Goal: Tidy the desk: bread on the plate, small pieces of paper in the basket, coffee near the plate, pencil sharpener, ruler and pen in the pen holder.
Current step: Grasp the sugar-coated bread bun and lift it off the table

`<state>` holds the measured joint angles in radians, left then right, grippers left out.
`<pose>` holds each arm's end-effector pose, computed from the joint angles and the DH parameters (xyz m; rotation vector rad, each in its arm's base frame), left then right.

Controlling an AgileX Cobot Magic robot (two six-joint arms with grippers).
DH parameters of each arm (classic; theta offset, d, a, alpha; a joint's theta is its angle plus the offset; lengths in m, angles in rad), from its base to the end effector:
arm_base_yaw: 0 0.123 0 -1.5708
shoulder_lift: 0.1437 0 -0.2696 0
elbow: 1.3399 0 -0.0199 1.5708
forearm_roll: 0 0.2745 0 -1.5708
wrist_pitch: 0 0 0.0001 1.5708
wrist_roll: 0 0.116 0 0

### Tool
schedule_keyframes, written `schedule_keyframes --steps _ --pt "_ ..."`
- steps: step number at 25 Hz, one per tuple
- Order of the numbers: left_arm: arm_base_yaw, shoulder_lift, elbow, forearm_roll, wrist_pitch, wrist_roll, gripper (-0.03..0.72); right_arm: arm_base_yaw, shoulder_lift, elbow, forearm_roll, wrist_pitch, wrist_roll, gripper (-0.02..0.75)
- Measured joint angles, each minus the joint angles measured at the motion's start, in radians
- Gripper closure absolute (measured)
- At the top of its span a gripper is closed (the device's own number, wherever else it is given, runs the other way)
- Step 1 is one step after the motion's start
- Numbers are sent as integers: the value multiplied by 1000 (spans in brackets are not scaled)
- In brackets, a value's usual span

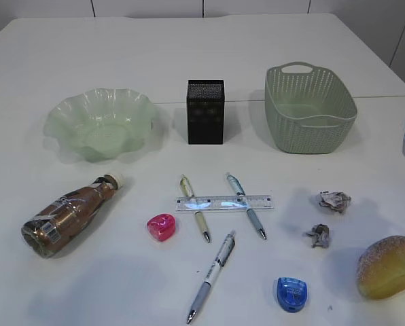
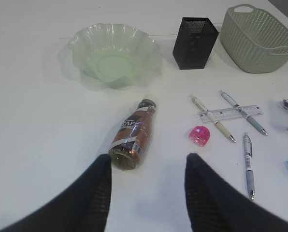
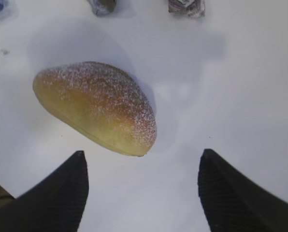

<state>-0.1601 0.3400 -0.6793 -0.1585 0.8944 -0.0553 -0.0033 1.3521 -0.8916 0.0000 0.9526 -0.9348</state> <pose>0.1024 -0.0310 0.3287 0.0833 2.0423 -0.3231 0.2707 -0.0009 0.1977 -1.3108 2.6079 -0.1624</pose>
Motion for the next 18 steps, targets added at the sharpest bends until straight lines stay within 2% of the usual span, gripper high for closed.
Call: schedule_keyframes --steps 7,18 --pt "0 0 0 0 0 0 347 0 86 0 -8 114 -280 186" --pt "0 0 0 0 0 0 348 0 174 -1 -7 99 -412 186"
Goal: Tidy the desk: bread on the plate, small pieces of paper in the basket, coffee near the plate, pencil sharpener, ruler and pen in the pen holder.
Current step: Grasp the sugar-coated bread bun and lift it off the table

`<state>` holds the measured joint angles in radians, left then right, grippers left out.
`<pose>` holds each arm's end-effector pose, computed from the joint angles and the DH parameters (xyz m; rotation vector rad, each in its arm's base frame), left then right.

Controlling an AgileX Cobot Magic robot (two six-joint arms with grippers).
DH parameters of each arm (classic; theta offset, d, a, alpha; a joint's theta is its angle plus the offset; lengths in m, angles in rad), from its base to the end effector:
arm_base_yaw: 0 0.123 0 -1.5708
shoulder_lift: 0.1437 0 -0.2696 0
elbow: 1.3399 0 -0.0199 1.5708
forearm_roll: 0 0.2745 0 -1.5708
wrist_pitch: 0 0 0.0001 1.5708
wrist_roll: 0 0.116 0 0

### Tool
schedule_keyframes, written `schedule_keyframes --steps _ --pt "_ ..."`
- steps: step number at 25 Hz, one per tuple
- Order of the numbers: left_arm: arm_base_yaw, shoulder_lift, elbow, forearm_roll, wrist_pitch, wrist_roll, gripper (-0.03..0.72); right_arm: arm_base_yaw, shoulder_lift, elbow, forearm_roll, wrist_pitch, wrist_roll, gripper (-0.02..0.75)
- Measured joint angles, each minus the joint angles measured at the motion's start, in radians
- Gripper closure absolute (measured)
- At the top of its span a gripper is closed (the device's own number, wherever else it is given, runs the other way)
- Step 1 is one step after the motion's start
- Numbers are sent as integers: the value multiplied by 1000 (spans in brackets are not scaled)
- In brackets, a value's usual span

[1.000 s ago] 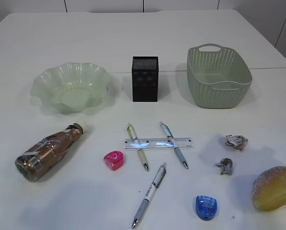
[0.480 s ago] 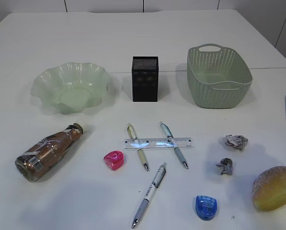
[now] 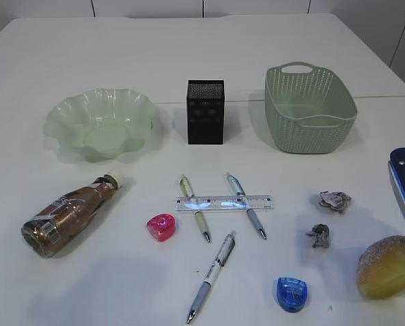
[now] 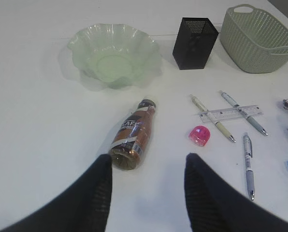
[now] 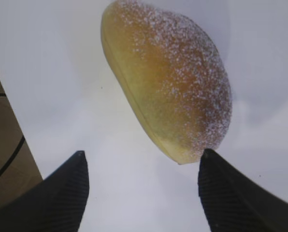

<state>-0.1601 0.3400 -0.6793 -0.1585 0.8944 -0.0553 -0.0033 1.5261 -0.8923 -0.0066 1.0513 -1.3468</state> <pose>0.1024 -0.0310 0.3287 0.0833 2.0423 -0.3231 0.2682 -0.0016 0.1496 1.9439 -2.4364 -0.0195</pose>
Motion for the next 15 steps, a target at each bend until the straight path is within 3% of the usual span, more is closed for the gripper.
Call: schedule_keyframes --steps 15 --pt "0 0 0 0 0 0 348 0 84 0 -62 -136 -97 230"
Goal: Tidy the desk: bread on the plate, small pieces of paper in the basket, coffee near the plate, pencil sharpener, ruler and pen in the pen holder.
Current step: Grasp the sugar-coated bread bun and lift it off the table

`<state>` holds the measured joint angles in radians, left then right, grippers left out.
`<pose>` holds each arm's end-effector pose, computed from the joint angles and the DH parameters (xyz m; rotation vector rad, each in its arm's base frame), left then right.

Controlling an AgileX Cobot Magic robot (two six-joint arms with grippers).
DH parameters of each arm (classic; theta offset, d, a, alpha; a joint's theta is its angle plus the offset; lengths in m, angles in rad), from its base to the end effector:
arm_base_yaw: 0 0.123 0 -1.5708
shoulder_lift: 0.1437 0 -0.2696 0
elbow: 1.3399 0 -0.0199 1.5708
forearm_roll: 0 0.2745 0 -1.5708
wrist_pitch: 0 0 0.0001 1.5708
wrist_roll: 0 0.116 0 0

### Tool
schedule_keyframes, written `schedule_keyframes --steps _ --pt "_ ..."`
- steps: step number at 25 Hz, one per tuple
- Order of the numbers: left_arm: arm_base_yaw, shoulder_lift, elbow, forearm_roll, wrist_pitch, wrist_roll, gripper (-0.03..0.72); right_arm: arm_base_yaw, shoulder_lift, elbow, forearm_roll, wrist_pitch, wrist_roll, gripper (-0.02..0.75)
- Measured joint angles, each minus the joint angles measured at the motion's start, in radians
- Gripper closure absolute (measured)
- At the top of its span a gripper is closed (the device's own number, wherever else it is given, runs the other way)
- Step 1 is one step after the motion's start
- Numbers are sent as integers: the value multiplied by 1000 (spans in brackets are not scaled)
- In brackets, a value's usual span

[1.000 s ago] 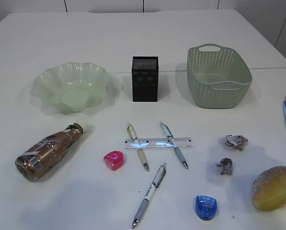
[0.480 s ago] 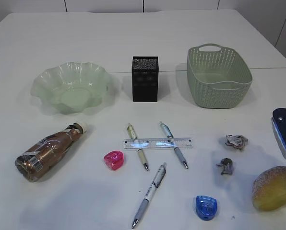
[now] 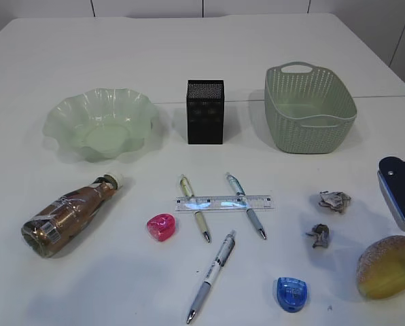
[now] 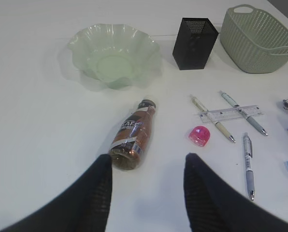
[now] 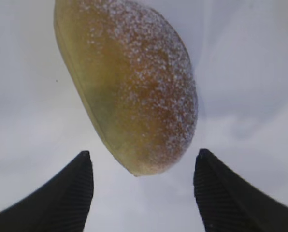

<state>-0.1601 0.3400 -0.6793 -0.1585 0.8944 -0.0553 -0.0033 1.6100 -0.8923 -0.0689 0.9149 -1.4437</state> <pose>0.1024 -0.0310 0.3287 0.0833 2.0423 -0.3231 0.2854 -0.0073 0.1266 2.1077 -2.3043 0.0908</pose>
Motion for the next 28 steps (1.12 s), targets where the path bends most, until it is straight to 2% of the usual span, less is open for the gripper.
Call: schedule_keyframes --steps 22,25,28 --pt "0 0 0 0 0 0 349 0 115 -12 2 -48 -54 250" --pt "0 0 0 0 0 0 349 0 117 -12 10 -52 -55 320" --pt "0 0 0 0 0 0 349 0 131 -16 10 -50 -56 357"
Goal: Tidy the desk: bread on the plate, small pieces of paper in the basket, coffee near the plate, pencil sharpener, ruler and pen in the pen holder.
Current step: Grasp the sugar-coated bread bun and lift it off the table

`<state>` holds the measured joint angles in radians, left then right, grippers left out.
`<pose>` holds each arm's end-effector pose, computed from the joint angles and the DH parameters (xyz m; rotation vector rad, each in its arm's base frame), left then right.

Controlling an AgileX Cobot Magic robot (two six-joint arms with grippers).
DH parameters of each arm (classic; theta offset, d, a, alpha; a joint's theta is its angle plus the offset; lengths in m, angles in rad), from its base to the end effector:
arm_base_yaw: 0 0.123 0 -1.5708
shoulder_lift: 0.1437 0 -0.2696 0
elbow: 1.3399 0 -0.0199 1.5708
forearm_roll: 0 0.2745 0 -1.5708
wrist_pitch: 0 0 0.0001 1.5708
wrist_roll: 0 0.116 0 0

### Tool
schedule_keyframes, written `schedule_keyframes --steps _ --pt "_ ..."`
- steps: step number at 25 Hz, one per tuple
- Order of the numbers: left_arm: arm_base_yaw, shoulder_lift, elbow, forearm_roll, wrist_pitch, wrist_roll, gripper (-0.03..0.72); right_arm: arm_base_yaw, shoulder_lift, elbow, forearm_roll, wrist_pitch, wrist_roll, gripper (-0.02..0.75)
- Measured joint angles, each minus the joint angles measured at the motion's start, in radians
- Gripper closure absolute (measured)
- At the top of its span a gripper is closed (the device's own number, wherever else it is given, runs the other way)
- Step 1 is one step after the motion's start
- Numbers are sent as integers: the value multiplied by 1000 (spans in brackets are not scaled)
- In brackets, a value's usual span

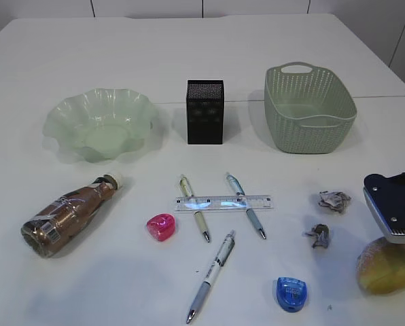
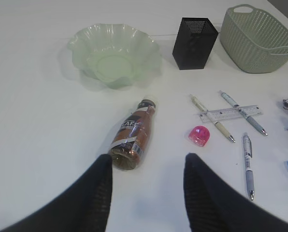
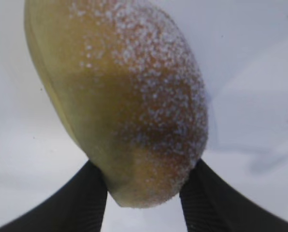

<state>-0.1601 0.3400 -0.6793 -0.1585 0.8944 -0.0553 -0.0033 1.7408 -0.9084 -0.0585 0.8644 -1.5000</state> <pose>0.1024 -0.0310 0.3287 0.0833 2.0423 -0.3231 0.2939 -0.0061 0.0921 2.1415 -2.2184 0.0085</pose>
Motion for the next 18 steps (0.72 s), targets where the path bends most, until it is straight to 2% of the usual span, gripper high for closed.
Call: schedule_keyframes --steps 10,18 --pt "0 0 0 0 -2 0 350 0 26 -13 0 31 5 524" --pt "0 0 0 0 -4 0 351 0 29 -13 0 36 54 544"
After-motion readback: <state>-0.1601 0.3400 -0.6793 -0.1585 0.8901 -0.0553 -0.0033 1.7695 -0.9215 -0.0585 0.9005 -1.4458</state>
